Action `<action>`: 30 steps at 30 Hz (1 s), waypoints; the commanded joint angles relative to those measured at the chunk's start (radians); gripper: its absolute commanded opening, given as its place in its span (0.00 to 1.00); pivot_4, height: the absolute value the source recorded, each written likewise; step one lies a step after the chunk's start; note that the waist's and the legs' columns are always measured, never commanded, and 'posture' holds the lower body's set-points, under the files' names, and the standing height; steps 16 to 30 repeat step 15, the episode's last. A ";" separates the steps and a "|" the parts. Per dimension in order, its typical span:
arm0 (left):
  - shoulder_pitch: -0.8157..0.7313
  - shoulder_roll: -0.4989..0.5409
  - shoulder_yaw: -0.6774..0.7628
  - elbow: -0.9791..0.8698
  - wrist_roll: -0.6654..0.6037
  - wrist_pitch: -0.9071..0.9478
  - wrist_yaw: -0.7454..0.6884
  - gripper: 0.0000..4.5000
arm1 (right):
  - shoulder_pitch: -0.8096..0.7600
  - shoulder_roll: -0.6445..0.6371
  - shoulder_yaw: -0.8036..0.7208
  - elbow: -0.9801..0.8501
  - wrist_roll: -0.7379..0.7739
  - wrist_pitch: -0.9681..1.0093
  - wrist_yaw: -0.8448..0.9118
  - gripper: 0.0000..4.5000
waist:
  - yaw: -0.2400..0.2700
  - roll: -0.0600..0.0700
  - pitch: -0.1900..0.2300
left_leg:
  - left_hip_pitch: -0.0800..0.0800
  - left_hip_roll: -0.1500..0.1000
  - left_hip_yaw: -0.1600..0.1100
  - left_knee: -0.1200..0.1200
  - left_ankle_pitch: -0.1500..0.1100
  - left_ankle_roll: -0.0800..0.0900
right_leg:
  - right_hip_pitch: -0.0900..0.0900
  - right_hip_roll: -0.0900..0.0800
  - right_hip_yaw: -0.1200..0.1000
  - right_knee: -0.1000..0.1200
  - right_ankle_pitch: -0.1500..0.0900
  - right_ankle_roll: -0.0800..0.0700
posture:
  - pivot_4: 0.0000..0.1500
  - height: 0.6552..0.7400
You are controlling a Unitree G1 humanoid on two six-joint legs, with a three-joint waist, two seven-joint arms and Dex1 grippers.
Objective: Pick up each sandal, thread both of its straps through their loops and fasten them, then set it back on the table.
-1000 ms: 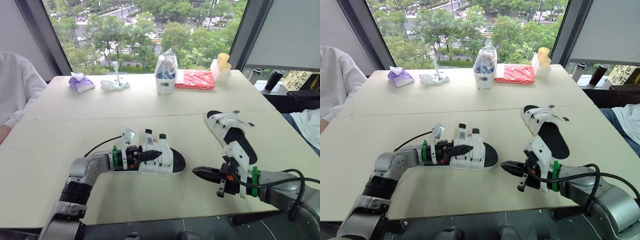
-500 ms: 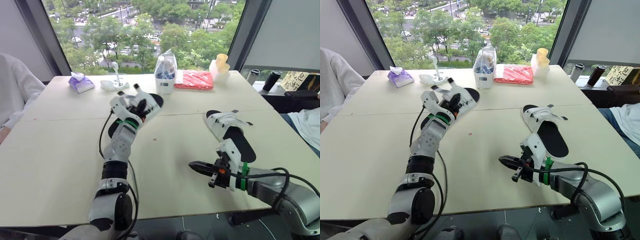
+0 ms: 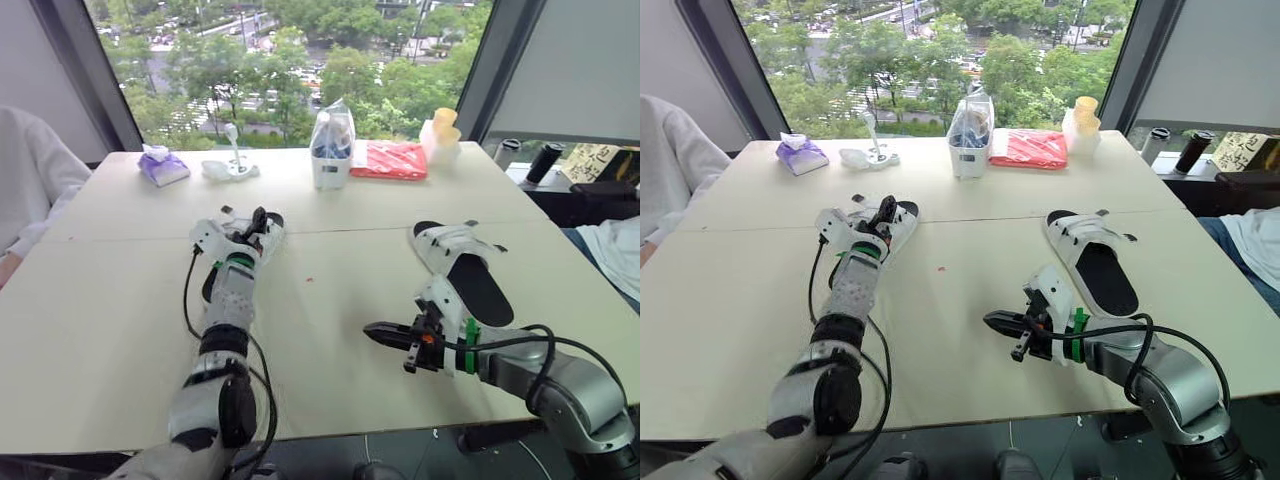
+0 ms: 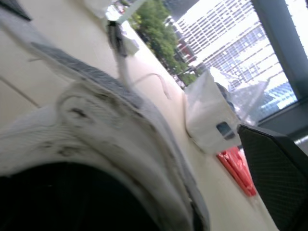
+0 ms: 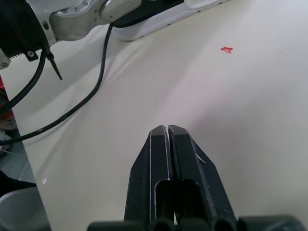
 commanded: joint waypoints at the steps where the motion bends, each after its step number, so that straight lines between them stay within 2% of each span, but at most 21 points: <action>1: 0.234 0.100 -0.171 -0.469 0.050 0.280 0.017 0.98 | 0.007 0.006 -0.021 -0.008 0.029 -0.013 0.019 0.00 | -0.014 0.000 0.000 | 0.000 0.001 0.000 -0.001 0.000 0.000 | -0.001 0.000 0.000 0.001 0.000 0.000 | 1.00 1.00; 3: 0.393 0.205 -0.226 -0.741 0.022 0.423 -0.005 0.98 | 0.010 0.004 -0.034 0.014 0.036 -0.016 0.037 0.00 | -0.012 0.000 0.000 | 0.000 0.002 0.000 -0.001 0.000 0.000 | -0.002 0.001 0.001 0.003 0.000 0.000 | 1.00 1.00; 6: 0.600 0.382 -0.245 -1.055 -0.032 0.561 -0.078 0.98 | 0.000 0.001 -0.059 0.069 0.047 -0.027 0.067 0.00 | -0.010 0.001 0.000 | 0.001 0.003 0.000 0.000 0.000 0.000 | -0.002 0.002 0.002 0.006 0.000 -0.001 | 1.00 1.00; 8: 0.726 0.475 -0.209 -1.209 -0.094 0.620 -0.124 0.98 | -0.027 0.015 -0.081 0.130 0.056 -0.040 0.080 0.00 | -0.002 0.001 0.000 | 0.001 0.003 0.001 0.002 0.000 0.000 | -0.002 0.002 0.002 0.007 -0.001 -0.003 | 1.00 1.00; 10: 0.810 0.518 -0.158 -1.305 -0.161 0.646 -0.147 0.98 | -0.057 0.035 -0.098 0.190 0.057 -0.060 0.085 0.00 | 0.000 0.002 0.000 | 0.002 0.003 0.002 0.004 0.000 0.000 | 0.000 0.001 0.002 0.006 -0.003 -0.008 | 1.00 1.00; 15: 0.960 0.539 -0.106 -1.406 -0.214 0.642 -0.163 0.98 | -0.117 0.075 -0.107 0.326 0.029 -0.114 0.091 0.00 | 0.006 0.001 -0.001 | 0.002 0.004 0.002 0.006 0.001 0.000 | 0.001 0.002 0.002 0.006 -0.003 -0.010 | 1.00 1.00; 30: 0.960 0.539 -0.106 -1.406 -0.214 0.642 -0.163 0.98 | -0.117 0.075 -0.107 0.326 0.029 -0.114 0.091 0.00 | 0.006 0.001 -0.001 | 0.002 0.004 0.002 0.006 0.001 0.000 | 0.001 0.002 0.002 0.006 -0.003 -0.010 | 1.00 1.00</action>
